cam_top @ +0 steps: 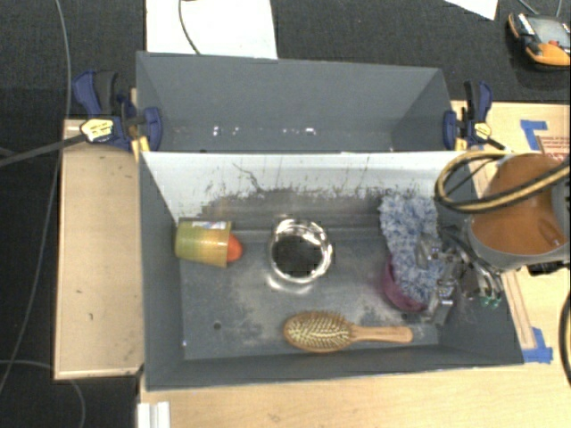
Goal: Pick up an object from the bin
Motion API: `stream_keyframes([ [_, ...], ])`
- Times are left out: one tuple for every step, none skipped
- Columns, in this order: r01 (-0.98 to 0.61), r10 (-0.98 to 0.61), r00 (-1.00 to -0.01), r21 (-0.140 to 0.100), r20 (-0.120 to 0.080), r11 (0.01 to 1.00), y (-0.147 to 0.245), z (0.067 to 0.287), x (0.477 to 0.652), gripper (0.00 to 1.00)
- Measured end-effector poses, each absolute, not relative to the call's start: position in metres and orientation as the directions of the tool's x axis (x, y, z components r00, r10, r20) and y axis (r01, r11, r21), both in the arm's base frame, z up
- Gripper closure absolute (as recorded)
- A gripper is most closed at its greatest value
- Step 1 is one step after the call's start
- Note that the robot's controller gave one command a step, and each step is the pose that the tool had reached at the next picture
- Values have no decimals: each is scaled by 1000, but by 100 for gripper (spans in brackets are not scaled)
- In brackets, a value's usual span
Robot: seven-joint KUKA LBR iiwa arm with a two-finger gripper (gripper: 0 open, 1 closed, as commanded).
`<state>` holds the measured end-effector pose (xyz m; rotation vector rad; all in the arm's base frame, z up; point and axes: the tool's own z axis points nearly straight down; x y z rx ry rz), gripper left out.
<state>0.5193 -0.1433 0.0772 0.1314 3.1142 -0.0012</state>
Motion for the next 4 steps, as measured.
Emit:
stream_keyframes([
  [128,129,-992,7,-16,992,-147,76,531,0],
  [89,89,-995,1,-36,996,-143,82,525,0],
  [123,123,-992,8,-27,992,-145,81,534,0],
  [295,295,-954,14,-59,955,-135,77,520,100],
])
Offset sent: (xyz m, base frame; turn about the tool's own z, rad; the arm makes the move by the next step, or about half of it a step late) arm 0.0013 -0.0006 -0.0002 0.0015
